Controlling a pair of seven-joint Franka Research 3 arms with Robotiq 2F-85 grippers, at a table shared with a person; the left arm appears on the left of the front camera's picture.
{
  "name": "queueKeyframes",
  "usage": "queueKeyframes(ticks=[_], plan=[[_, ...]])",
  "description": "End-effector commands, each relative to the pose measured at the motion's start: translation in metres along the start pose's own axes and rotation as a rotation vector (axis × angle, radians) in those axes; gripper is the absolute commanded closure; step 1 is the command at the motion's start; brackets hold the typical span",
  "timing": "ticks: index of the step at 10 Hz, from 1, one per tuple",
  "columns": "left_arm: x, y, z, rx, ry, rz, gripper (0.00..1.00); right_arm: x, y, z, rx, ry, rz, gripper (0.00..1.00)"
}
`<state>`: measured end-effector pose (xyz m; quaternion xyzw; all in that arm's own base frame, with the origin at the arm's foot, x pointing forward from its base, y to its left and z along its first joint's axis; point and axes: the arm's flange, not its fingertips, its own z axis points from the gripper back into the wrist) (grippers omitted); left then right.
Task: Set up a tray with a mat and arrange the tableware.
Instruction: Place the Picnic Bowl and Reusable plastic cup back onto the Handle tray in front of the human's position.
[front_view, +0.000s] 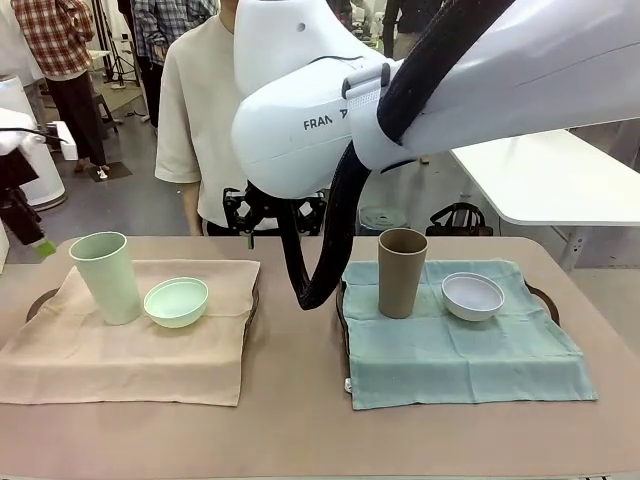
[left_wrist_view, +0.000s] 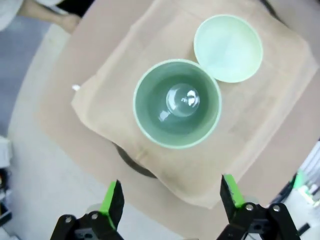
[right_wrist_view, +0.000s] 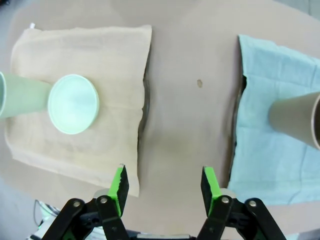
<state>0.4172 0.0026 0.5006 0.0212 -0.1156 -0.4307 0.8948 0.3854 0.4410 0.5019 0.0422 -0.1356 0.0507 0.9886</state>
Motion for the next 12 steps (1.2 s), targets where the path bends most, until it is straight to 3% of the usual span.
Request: queueKeyframes(ticks=[1,3,5,6,7,12], plan=[[0.026,-0.013,0.01,-0.048,0.051,0.073,0.0,-0.005,-0.006,0.006,-0.039,0.035,-0.026,0.25],[0.041,-0.018,0.029,-0.126,0.042,0.15,0.0,-0.012,-0.015,0.034,-0.056,0.024,0.02,0.25],[0.047,-0.03,0.042,-0.186,0.026,0.146,0.0,-0.014,-0.025,0.04,-0.101,0.043,0.105,0.25],[0.04,-0.028,0.027,-0.1,0.06,0.126,0.0,-0.007,-0.03,0.025,-0.067,0.053,0.128,0.25],[0.04,-0.028,0.027,-0.1,0.06,0.126,0.0,-0.013,-0.016,0.04,-0.091,0.027,0.054,0.25],[0.04,-0.028,0.027,-0.1,0.06,0.126,0.0,-0.013,-0.016,0.04,-0.091,0.027,0.054,0.25]])
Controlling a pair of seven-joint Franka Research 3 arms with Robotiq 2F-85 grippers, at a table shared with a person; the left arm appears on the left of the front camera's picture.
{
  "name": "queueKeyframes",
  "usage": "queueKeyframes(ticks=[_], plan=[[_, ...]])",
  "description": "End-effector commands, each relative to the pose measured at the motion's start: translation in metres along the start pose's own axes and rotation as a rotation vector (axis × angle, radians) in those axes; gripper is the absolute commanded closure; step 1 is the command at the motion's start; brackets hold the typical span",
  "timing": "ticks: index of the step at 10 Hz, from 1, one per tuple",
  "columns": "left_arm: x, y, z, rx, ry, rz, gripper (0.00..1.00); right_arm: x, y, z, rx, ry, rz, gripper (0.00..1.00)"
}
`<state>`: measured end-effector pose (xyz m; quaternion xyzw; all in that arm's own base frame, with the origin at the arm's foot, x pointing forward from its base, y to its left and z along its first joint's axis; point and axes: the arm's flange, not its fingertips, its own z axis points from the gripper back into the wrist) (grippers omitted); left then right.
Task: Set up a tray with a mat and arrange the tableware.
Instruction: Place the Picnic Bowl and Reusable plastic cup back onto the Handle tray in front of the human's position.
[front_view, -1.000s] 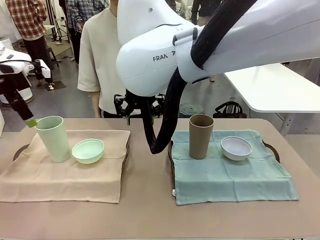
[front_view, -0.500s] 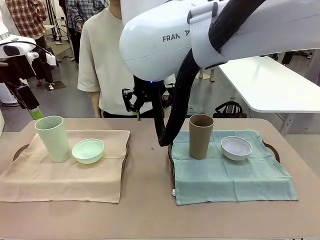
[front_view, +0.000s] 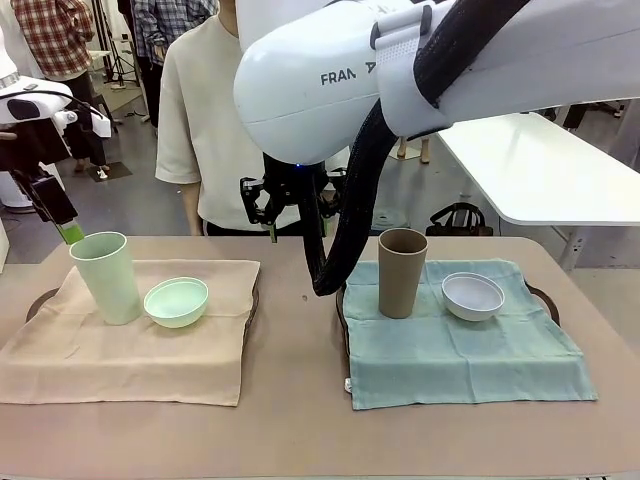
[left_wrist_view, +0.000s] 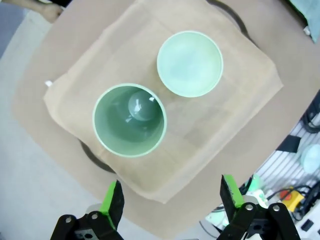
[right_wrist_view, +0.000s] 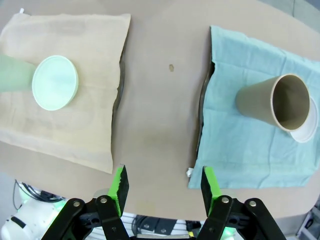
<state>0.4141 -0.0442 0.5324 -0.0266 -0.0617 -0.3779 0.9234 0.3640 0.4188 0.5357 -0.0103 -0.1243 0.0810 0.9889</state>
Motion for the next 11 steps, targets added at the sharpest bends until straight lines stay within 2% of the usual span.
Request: queueKeyframes(ticks=[1,5,6,7,8,9,10,11], plan=[[0.0,0.0,-0.002,0.021,-0.005,-0.002,0.0,0.0,0.001,0.0,0.004,-0.002,-0.019,0.25],[0.0,0.0,-0.002,0.021,-0.005,-0.002,0.0,0.0,0.001,0.0,0.004,-0.002,-0.019,0.25],[0.0,0.0,-0.002,0.021,-0.005,-0.002,0.0,0.0,0.0,0.0,0.0,0.0,-0.001,0.05],[0.0,0.0,-0.002,0.021,-0.005,-0.002,0.0,-0.018,0.009,0.012,0.02,-0.01,0.022,0.05],[0.0,0.0,-0.002,0.021,-0.005,-0.002,0.0,-0.031,0.009,0.025,0.013,-0.028,0.006,0.0],[0.0,0.0,-0.002,0.021,-0.005,-0.002,0.0,-0.044,0.011,0.038,-0.001,-0.008,-0.042,0.0],[0.0,0.0,0.0,0.0,0.0,0.0,0.0,-0.059,0.014,0.058,0.019,-0.052,0.027,0.0],[-0.005,-0.002,0.014,-0.119,-0.024,0.088,0.0,-0.068,-0.008,0.07,0.079,-0.076,-0.018,0.0]])
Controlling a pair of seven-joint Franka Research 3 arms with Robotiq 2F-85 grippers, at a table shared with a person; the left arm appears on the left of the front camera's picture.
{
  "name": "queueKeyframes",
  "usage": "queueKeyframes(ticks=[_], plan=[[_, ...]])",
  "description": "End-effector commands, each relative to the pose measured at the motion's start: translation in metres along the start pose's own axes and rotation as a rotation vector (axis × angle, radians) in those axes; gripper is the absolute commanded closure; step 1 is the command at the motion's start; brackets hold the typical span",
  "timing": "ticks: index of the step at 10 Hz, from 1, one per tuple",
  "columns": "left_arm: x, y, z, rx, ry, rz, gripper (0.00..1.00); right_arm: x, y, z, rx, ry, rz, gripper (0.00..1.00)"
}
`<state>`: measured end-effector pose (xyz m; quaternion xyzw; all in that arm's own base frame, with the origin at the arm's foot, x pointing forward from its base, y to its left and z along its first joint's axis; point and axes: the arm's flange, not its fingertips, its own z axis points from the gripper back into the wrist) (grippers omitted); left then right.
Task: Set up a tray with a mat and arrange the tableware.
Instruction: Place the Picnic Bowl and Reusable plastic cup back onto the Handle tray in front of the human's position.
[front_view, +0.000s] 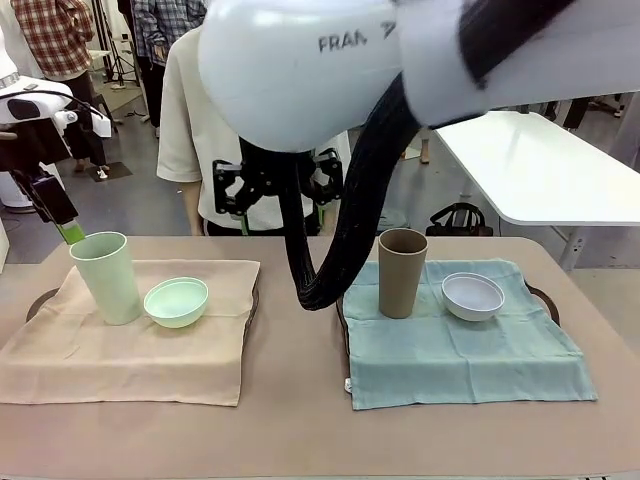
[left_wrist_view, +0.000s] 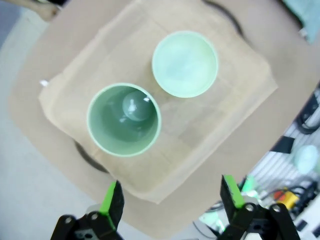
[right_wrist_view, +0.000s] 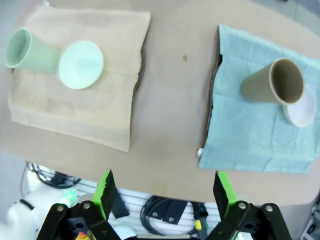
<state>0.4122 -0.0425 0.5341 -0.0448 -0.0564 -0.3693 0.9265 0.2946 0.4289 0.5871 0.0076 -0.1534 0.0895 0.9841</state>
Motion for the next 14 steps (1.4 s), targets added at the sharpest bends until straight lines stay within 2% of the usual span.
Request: queueKeyframes(ticks=[1,3,7,8,9,13,14], plan=[[-0.018,-0.004,0.027,-0.128,-0.044,0.162,0.0,-0.027,-0.068,0.01,0.102,0.002,-0.106,0.0],[-0.04,-0.011,0.039,-0.146,-0.039,0.266,0.0,-0.05,-0.136,0.008,0.163,0.043,-0.199,0.0],[-0.04,-0.023,0.031,-0.178,0.009,0.31,0.0,-0.062,-0.253,-0.014,0.22,0.122,-0.397,0.0],[-0.038,-0.023,0.027,-0.156,0.022,0.314,0.0,-0.055,-0.261,-0.022,0.099,0.184,-0.593,0.0],[-0.045,-0.018,0.039,-0.159,-0.009,0.28,0.0,-0.06,-0.243,-0.007,0.202,0.097,-0.368,0.0],[-0.045,-0.018,0.039,-0.159,-0.009,0.28,0.0,-0.06,-0.243,-0.007,0.202,0.097,-0.368,0.0],[-0.042,-0.02,0.037,-0.158,-0.002,0.285,0.0,-0.06,-0.242,-0.005,0.167,0.096,-0.39,0.0]])
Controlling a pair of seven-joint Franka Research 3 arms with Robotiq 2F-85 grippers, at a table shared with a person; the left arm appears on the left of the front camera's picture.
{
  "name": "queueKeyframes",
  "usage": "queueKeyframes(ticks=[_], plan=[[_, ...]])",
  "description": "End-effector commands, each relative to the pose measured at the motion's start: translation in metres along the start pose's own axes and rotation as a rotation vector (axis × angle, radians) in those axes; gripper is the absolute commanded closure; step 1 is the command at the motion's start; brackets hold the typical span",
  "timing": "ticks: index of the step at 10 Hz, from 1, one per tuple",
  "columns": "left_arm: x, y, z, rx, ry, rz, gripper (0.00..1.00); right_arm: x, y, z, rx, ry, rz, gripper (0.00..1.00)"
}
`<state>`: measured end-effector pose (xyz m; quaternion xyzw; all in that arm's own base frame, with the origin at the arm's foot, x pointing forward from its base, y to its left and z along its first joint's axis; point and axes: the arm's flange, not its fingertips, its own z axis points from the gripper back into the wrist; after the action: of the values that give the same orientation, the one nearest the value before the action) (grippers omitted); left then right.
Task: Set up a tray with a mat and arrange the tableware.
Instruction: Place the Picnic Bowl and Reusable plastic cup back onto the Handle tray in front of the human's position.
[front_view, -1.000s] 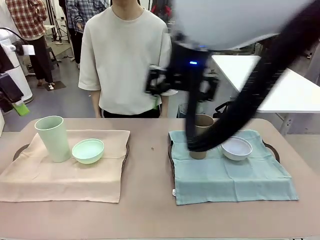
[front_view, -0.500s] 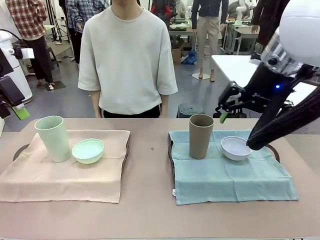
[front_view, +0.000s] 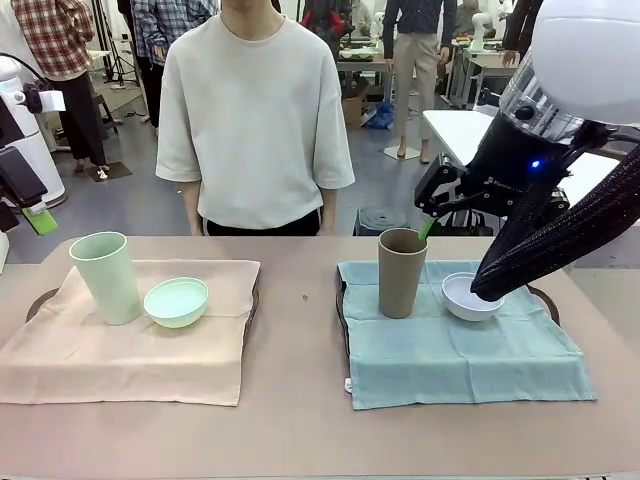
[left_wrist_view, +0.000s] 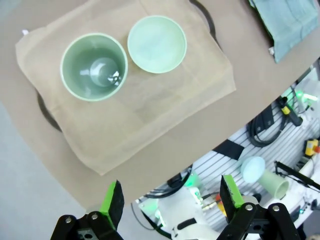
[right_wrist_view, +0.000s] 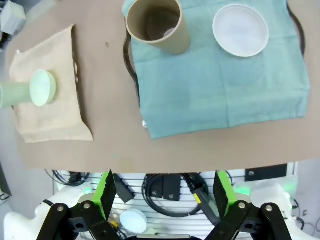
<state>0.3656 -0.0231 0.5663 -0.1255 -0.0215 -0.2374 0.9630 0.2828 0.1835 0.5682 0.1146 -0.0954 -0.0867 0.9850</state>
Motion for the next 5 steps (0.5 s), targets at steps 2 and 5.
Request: queueKeyframes(ticks=[2,5], plan=[[-0.014,0.03,-0.001,-0.076,-0.042,0.139,0.0,0.042,-0.073,0.006,0.04,-0.009,-0.11,0.0],[-0.024,0.056,-0.011,-0.199,-0.089,0.247,0.0,0.07,-0.176,0.007,0.307,0.096,-0.28,0.0]])
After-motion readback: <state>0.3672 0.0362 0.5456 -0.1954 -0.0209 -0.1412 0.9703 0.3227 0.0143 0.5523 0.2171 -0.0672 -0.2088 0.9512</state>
